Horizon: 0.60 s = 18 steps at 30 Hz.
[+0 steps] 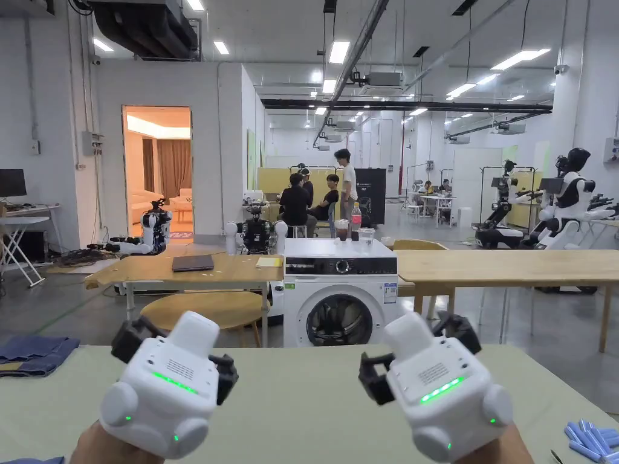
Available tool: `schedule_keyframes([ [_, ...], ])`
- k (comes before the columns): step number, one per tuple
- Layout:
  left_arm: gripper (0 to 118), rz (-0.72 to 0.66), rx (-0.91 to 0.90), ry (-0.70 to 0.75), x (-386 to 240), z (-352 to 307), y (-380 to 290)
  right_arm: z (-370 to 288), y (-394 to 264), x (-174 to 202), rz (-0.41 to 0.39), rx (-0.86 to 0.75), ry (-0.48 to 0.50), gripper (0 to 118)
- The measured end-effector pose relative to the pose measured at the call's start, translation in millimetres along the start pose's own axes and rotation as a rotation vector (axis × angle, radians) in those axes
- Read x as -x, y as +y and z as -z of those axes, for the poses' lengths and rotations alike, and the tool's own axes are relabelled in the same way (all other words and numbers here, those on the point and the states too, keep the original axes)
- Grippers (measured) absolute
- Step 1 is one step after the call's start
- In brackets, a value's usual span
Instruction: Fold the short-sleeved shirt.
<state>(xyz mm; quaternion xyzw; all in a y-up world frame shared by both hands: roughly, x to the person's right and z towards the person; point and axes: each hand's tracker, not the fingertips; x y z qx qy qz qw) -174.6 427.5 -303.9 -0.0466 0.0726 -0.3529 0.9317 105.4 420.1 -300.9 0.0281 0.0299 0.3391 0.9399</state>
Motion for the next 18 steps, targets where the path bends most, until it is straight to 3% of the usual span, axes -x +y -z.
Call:
schedule_keyframes([
  [1,118,0.168,-0.019,0.023,-9.6,-0.2,-0.5,-0.7,-3.2,12.3,-0.152,-0.020,0.023,118],
  [3,118,0.562,-0.042,0.072,-35.1,-0.2,-9.0,-4.9,-15.4,41.3,-0.531,-0.054,0.061,118],
  [6,118,1.013,-0.066,0.064,-67.0,-2.2,-34.1,-11.1,-54.8,79.5,-1.089,-0.092,0.110,118],
  [7,118,1.095,-0.077,0.056,-73.8,-3.1,-43.6,-12.4,-69.8,88.0,-1.240,-0.108,0.117,118],
  [8,118,1.106,-0.110,0.052,-79.0,-6.2,-49.8,-12.4,-82.0,93.9,-1.331,-0.106,0.116,118],
  [9,118,1.055,-0.114,0.050,-81.4,-9.0,-50.7,-11.8,-90.2,95.6,-1.343,-0.084,0.120,118],
  [10,118,0.922,-0.108,0.031,-79.0,-10.8,-45.2,-10.7,-91.4,96.7,-1.294,-0.065,0.106,118],
  [12,118,0.537,-0.036,-0.025,-57.3,-11.0,-30.1,-5.6,-65.4,85.7,-0.897,0.023,0.065,118],
  [14,118,0.037,0.045,-0.095,-20.6,-5.0,-15.6,4.1,-37.3,57.7,-0.480,0.120,0.042,118],
  [15,118,-0.240,0.065,-0.100,4.7,-0.2,-11.8,7.9,-21.8,37.4,-0.204,0.153,0.019,118],
  [16,118,-0.385,0.062,-0.088,16.0,-0.1,-13.0,8.8,-14.7,23.1,-0.027,0.161,0.010,118],
  [18,118,-0.720,0.002,-0.103,37.1,-4.0,-20.6,8.5,-6.4,-16.4,0.453,0.139,0.037,118],
])
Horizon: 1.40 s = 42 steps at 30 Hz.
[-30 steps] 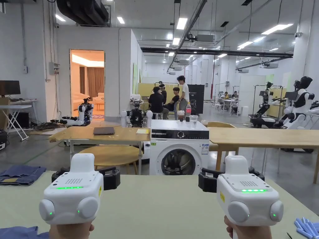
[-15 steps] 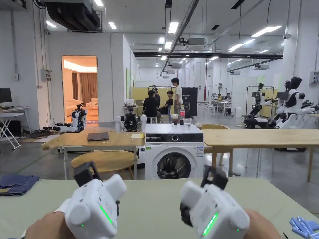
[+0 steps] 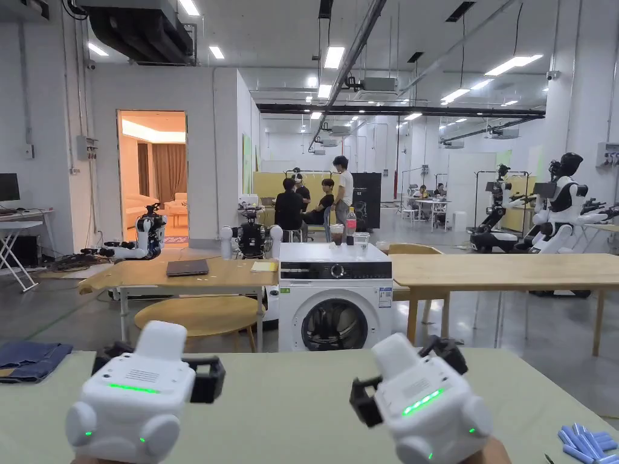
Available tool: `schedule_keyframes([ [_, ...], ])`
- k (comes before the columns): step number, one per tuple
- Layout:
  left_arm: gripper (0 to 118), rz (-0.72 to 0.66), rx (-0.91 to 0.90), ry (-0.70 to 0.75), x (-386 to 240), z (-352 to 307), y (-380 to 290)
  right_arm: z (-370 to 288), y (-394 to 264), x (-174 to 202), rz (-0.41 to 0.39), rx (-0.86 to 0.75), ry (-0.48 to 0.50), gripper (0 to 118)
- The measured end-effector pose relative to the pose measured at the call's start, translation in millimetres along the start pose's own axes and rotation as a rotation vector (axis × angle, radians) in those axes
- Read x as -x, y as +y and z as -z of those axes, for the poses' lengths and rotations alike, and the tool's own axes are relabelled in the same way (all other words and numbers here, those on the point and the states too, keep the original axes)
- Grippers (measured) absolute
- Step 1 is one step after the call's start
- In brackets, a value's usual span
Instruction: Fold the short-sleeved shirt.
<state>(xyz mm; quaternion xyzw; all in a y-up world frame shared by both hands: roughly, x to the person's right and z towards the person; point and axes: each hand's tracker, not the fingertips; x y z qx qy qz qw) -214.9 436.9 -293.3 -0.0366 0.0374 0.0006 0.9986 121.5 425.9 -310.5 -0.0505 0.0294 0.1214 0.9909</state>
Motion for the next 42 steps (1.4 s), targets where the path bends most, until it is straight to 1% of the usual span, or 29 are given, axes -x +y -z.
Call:
schedule_keyframes([
  [1,118,-0.087,-0.009,-0.016,5.1,1.3,-2.6,-2.1,1.4,-10.9,0.156,-0.017,0.044,118],
  [2,118,-0.126,-0.006,-0.017,5.7,0.2,-4.4,-3.1,0.9,-17.9,0.258,-0.025,0.073,118],
  [3,118,-0.116,-0.011,-0.013,4.4,0.0,-6.9,-3.9,0.1,-20.0,0.336,-0.031,0.071,118],
  [5,118,-0.043,-0.023,-0.008,-7.0,-0.8,-12.2,-4.5,-3.1,-20.4,0.335,-0.027,0.041,118],
  [6,118,0.015,-0.034,-0.001,-11.7,-1.2,-14.1,-4.4,-4.0,-19.6,0.304,-0.027,0.040,118],
  [7,118,0.044,-0.031,0.009,-14.5,-1.2,-14.3,-5.7,-4.5,-13.8,0.283,-0.026,0.039,118],
  [8,118,0.045,-0.030,0.008,-15.9,-1.3,-13.5,-6.4,-4.1,-12.1,0.241,-0.018,0.026,118],
  [9,118,0.039,-0.032,0.001,-20.0,-2.2,-12.0,-7.3,-4.4,-12.0,0.226,-0.032,0.017,118],
  [13,118,0.000,-0.027,0.004,-21.9,-4.1,-6.0,-7.9,-0.9,-16.8,0.274,-0.024,0.019,118],
  [14,118,-0.009,-0.028,0.003,-21.5,-4.1,-5.2,-7.2,-1.0,-17.5,0.274,-0.018,0.024,118],
  [17,118,-0.020,-0.025,0.012,-21.0,-2.7,-5.8,-8.4,-2.8,-15.7,0.241,-0.019,0.003,118],
  [19,118,-0.024,-0.022,0.006,-20.9,-2.4,-6.0,-7.4,-3.6,-15.2,0.230,-0.011,0.012,118],
  [23,118,-0.014,-0.015,0.017,-21.2,0.5,-6.5,-7.5,-4.0,-15.2,0.226,-0.016,0.009,118],
  [24,117,-0.017,-0.015,0.020,-21.0,0.6,-6.6,-7.8,-3.9,-15.3,0.226,-0.018,0.007,118],
  [25,111,-0.021,-0.012,0.018,-20.9,-0.2,-6.0,-8.7,-3.8,-15.4,0.224,-0.022,0.007,118],
  [26,91,-0.024,-0.017,0.014,-20.4,-1.7,-6.3,-10.0,-3.5,-15.2,0.222,-0.026,0.011,109],
  [27,27,-0.019,-0.026,0.010,-21.0,-3.9,-6.1,-12.8,-3.5,-15.4,0.209,-0.043,0.004,70],
  [28,0,0.000,-0.025,0.019,-23.5,-3.1,-5.8,-14.2,-2.6,-13.2,0.192,-0.063,-0.013,15],
  [29,0,0.018,-0.011,0.087,-24.4,-2.1,-8.3,-12.5,-1.1,-10.6,0.173,-0.044,-0.043,0],
  [30,0,-0.002,-0.056,0.028,-22.9,-4.3,-8.0,-18.4,4.5,-13.8,0.175,-0.070,-0.065,0],
  [31,0,-0.011,-0.061,0.011,-21.2,-4.0,-7.6,-21.2,5.4,-18.8,0.190,-0.078,-0.042,0],
  [32,0,-0.005,-0.056,0.020,-21.9,-3.3,-7.1,-22.2,8.4,-21.7,0.205,-0.076,-0.015,0],
  [34,0,0.010,-0.059,0.031,-21.4,-5.4,-7.5,-22.2,15.9,-20.7,0.186,-0.063,-0.025,0],
  [35,0,0.015,-0.061,0.034,-18.9,-5.7,-7.4,-18.0,7.2,-13.4,0.177,-0.066,-0.030,0],
  [37,0,0.033,-0.062,0.051,-12.6,-11.1,-6.5,-16.1,12.4,-7.3,0.176,-0.065,-0.015,0],
  [38,0,0.039,-0.065,0.064,-7.6,-14.6,-6.8,-14.7,16.1,-1.9,0.174,-0.064,-0.009,0],
  [39,0,0.048,-0.066,0.085,0.2,-18.2,-7.3,-10.0,12.0,11.7,0.167,-0.065,0.007,0],
  [42,0,0.059,-0.048,0.171,34.0,-33.0,-11.5,-3.5,21.7,50.8,0.152,-0.068,0.088,0],
])
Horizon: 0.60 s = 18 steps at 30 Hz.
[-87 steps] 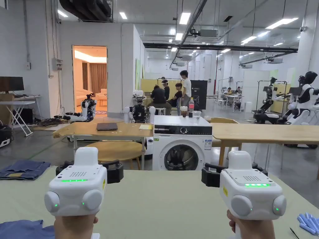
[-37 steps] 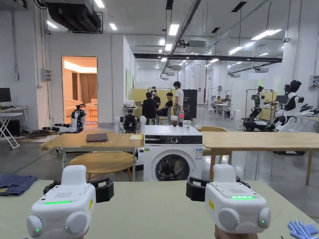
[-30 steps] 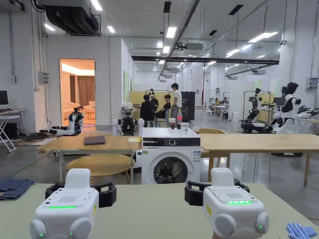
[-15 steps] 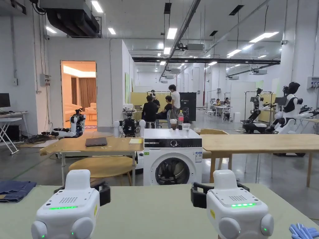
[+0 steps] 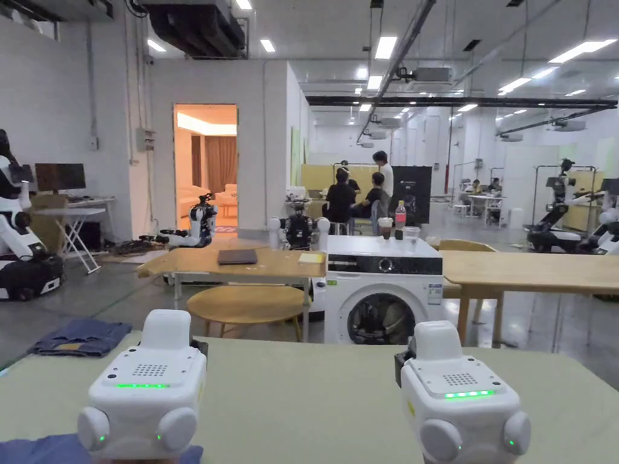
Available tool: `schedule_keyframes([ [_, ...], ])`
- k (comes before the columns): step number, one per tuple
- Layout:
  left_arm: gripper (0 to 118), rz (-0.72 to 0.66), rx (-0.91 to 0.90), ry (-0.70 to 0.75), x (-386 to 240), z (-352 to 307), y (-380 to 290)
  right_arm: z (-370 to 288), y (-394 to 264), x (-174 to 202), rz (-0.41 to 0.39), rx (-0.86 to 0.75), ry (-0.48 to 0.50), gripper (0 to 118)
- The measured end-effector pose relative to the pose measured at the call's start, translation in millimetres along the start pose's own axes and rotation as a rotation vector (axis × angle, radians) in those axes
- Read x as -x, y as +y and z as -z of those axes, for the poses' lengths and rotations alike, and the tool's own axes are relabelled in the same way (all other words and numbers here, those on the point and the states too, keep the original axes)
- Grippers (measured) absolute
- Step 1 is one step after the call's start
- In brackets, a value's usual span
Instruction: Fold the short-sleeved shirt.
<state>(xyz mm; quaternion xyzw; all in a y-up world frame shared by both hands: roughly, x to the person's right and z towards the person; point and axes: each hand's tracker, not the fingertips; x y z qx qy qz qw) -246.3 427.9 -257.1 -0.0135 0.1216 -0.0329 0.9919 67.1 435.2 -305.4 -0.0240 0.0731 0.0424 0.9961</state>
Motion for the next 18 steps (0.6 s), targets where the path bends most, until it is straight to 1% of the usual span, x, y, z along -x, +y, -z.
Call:
schedule_keyframes([
  [3,0,-0.002,0.035,0.112,52.0,-13.3,-12.5,10.1,-9.1,55.0,0.020,0.003,0.118,0],
  [5,0,0.002,0.067,0.208,94.4,-28.9,-26.3,12.8,-18.0,99.7,0.026,0.007,0.211,0],
  [8,0,0.012,0.133,0.338,141.4,-48.6,-46.4,9.7,-24.3,150.3,0.043,0.016,0.323,0],
  [9,0,0.008,0.167,0.364,157.7,-53.7,-54.0,7.1,-32.8,166.9,0.052,0.019,0.365,0],
  [11,0,-0.002,0.226,0.394,177.8,-54.2,-66.7,4.5,-39.9,187.7,0.055,0.022,0.406,0],
  [13,0,-0.001,0.306,0.398,192.0,-45.5,-78.8,6.4,-49.2,199.1,0.073,0.039,0.450,0],
  [15,0,-0.005,0.422,0.356,197.8,-22.9,-92.3,15.8,-55.9,206.3,0.065,0.044,0.450,0],
  [17,0,-0.050,0.633,0.249,202.5,8.9,-109.8,23.7,-62.8,208.2,0.055,0.050,0.461,0],
  [18,0,-0.090,0.790,0.190,205.2,27.9,-123.3,31.0,-66.1,209.5,0.045,0.058,0.466,0],
])
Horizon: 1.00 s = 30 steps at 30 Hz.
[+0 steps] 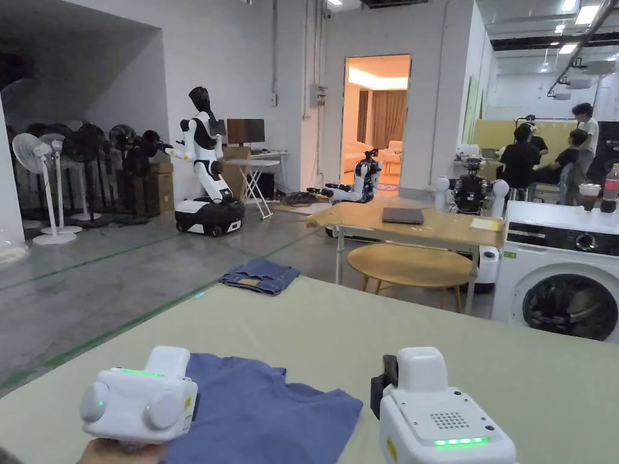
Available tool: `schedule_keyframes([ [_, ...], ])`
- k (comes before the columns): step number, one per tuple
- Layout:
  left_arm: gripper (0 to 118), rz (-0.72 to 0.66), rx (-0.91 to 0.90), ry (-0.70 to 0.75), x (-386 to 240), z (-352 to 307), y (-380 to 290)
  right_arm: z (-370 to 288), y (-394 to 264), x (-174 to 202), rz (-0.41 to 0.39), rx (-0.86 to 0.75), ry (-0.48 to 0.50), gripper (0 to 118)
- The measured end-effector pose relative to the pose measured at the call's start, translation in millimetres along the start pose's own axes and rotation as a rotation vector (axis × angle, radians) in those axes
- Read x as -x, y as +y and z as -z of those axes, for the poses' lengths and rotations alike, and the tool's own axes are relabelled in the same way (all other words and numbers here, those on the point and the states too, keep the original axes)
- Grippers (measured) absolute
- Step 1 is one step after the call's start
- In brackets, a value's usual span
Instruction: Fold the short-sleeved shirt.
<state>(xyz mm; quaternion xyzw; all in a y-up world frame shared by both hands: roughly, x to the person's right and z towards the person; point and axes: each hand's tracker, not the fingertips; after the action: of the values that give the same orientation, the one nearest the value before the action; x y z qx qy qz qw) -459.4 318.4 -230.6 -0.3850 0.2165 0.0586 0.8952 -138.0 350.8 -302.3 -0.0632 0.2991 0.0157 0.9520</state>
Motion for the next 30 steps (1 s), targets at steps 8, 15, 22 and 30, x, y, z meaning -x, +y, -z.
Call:
schedule_keyframes([
  [8,118,0.001,0.137,-0.157,-49.2,137.4,25.3,43.5,-36.4,-29.3,-0.068,0.077,-0.020,0],
  [15,117,-0.001,0.176,-0.202,-106.9,216.9,49.9,68.1,-70.7,-63.5,-0.099,0.156,-0.090,0],
  [22,113,-0.011,0.339,-0.150,-137.4,281.9,22.9,70.6,-94.0,-92.8,-0.072,0.213,-0.143,0],
  [30,0,0.004,0.238,-0.154,-114.1,250.7,34.8,51.5,-102.0,-118.2,-0.035,0.229,-0.185,0],
])
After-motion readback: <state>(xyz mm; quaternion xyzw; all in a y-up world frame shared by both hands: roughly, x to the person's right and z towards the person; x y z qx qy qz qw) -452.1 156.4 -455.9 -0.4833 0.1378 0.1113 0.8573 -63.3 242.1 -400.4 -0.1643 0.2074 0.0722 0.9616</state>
